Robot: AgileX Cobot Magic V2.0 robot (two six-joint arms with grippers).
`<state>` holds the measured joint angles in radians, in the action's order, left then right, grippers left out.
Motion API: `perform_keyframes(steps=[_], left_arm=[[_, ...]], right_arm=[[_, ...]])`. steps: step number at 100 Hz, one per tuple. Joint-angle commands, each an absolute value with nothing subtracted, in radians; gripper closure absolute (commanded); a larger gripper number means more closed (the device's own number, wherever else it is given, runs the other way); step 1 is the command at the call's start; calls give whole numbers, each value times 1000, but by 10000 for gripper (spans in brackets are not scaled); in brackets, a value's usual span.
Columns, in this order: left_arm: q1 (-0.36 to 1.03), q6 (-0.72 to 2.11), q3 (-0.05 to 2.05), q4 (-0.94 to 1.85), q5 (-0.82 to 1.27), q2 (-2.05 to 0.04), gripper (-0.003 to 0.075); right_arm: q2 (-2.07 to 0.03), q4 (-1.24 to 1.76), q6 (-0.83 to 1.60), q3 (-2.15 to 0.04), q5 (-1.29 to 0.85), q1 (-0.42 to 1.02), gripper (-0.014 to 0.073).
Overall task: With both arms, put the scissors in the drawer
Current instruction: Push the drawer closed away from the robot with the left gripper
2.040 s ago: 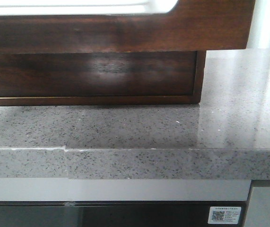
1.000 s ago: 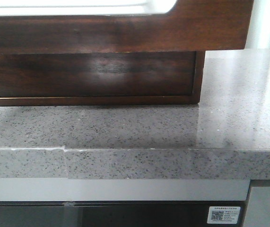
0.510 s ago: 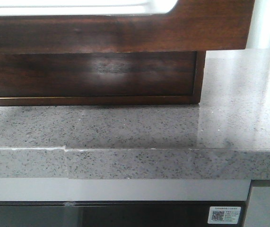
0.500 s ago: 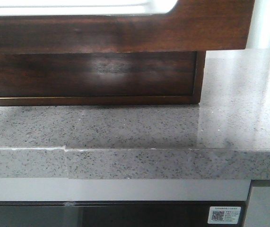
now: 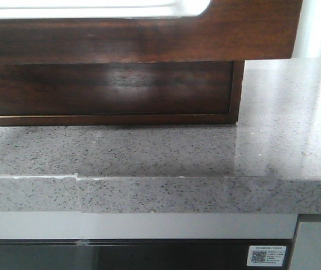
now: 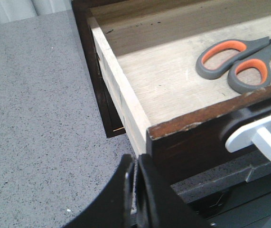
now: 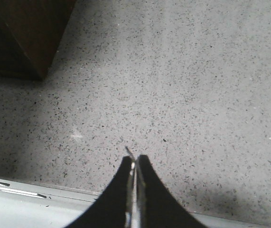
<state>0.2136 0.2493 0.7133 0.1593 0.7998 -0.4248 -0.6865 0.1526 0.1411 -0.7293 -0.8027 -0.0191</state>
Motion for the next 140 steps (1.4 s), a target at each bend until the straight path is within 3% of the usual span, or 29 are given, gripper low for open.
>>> perform_keyframes(steps=[1,26,45,69,86,140], left_arm=[[223,238,746,176,733,-433,741],[179,233,575,134,596,-234,741],[151,233,301,123,355,-55,741],[126,116,56,57,85,9,741],[111,84,-34,22,-19,36,741],[78,84,-32,27,-5,34,741]], right_arm=[[-682,157,144,-752,-748,-28,662],[-682,157,144,-752,-748,-28,662],[-682,157,144,-752,-748,-28,662],[-682,157,144,-752,-748,-28,662],[-682,157,144,-752,-748,-28,662],[-686,157,144,-752,-748,-28,662]])
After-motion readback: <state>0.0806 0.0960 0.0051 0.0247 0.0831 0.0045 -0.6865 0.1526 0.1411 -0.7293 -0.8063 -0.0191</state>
